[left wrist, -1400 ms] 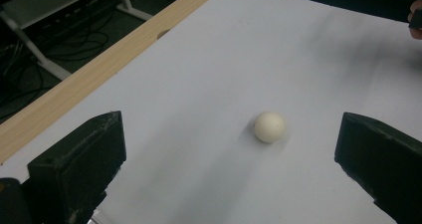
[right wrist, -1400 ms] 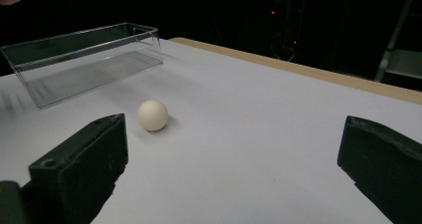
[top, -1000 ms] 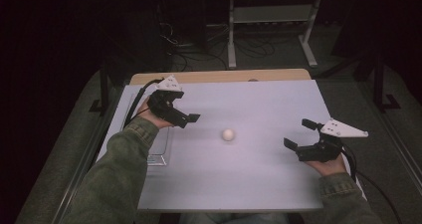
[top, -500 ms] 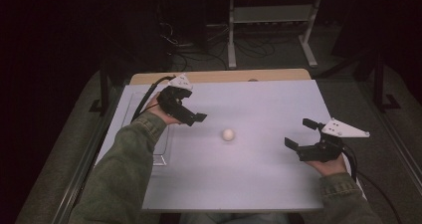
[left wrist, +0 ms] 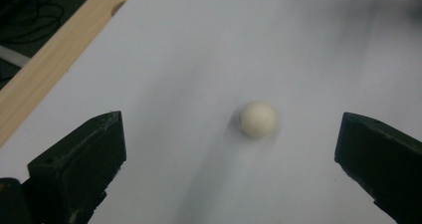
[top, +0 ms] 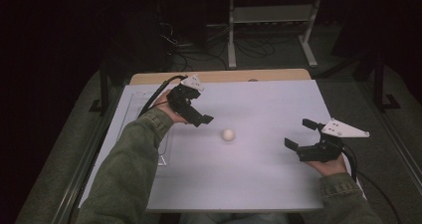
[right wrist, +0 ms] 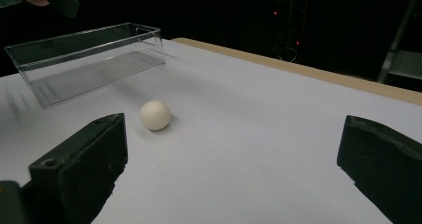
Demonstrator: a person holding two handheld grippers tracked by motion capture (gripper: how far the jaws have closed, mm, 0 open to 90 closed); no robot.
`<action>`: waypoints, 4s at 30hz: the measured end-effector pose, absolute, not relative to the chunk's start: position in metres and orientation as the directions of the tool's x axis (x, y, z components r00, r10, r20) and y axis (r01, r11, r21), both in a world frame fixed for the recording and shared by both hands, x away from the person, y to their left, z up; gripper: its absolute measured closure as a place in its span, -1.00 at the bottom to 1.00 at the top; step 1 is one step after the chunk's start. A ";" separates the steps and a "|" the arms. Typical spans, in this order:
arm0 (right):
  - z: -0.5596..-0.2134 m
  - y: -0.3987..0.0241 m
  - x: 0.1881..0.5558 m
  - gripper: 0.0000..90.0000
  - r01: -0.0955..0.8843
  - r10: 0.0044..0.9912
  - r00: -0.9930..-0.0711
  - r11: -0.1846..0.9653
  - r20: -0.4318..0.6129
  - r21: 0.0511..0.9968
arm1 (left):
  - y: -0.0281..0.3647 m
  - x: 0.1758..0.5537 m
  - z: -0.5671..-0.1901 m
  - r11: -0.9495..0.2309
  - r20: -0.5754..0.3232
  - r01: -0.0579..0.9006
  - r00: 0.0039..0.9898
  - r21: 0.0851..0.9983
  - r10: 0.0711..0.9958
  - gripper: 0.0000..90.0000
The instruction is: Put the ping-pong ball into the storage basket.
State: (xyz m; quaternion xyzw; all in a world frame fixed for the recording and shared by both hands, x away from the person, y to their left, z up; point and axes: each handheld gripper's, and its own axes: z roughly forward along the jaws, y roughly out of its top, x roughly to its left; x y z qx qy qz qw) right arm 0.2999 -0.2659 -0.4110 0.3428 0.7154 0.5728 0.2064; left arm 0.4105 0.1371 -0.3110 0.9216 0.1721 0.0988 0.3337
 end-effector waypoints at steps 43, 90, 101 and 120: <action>-0.411 -0.265 0.298 -1.00 0.256 0.716 -0.691 0.114 0.099 0.960 | 0.083 0.421 -0.347 -0.866 0.045 0.147 0.981 0.479 0.191 -1.00; -0.409 -0.267 0.295 -1.00 0.253 0.717 -0.691 0.113 0.098 0.961 | 0.047 0.423 -0.397 -0.916 0.017 0.097 0.994 0.390 0.112 -0.90; -0.410 -0.265 0.295 -1.00 0.258 0.715 -0.693 0.128 0.091 0.958 | 0.043 0.424 -0.408 -0.930 0.023 0.088 0.994 0.357 0.103 -0.69; -0.410 -0.265 0.296 -1.00 0.255 0.707 -0.701 0.125 0.095 0.959 | 0.041 0.426 -0.414 -0.934 0.065 0.055 0.994 0.352 0.083 -0.17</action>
